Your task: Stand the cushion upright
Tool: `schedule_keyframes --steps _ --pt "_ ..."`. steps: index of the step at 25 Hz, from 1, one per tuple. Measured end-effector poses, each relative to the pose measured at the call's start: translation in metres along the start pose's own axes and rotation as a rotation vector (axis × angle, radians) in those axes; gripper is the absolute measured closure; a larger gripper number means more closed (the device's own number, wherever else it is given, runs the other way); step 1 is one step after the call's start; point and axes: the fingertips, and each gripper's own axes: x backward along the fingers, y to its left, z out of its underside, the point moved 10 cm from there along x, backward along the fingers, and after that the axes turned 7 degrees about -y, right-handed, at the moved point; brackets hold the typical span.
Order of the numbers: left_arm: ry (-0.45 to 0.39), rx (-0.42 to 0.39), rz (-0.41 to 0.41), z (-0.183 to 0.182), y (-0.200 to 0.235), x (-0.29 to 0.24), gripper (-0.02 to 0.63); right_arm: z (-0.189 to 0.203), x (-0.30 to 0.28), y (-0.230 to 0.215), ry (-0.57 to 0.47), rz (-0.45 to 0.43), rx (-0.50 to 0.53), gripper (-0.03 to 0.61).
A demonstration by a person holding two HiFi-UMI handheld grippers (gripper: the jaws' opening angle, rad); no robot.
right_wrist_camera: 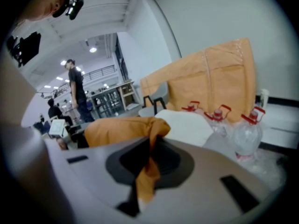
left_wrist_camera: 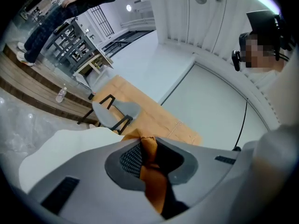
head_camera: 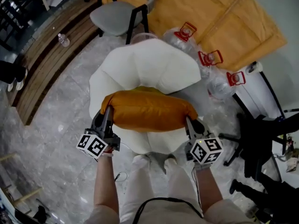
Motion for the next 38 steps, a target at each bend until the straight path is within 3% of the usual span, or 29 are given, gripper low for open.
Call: schedule_keyframes --steps 13,25,38 --pt "0.034 0.037 0.072 -0.008 0.006 -0.059 0.537 -0.002 -0.009 -0.013 -0.072 0.066 -0.113 0.537" --pt "0.003 0.017 0.034 0.002 -0.001 -0.124 0.537 -0.021 -0.044 -0.061 -0.072 0.023 -0.159 0.537" --pt "0.045 -0.014 0.001 0.012 -0.007 -0.19 0.537 -0.035 -0.072 -0.103 -0.05 -0.001 -0.192 0.537"
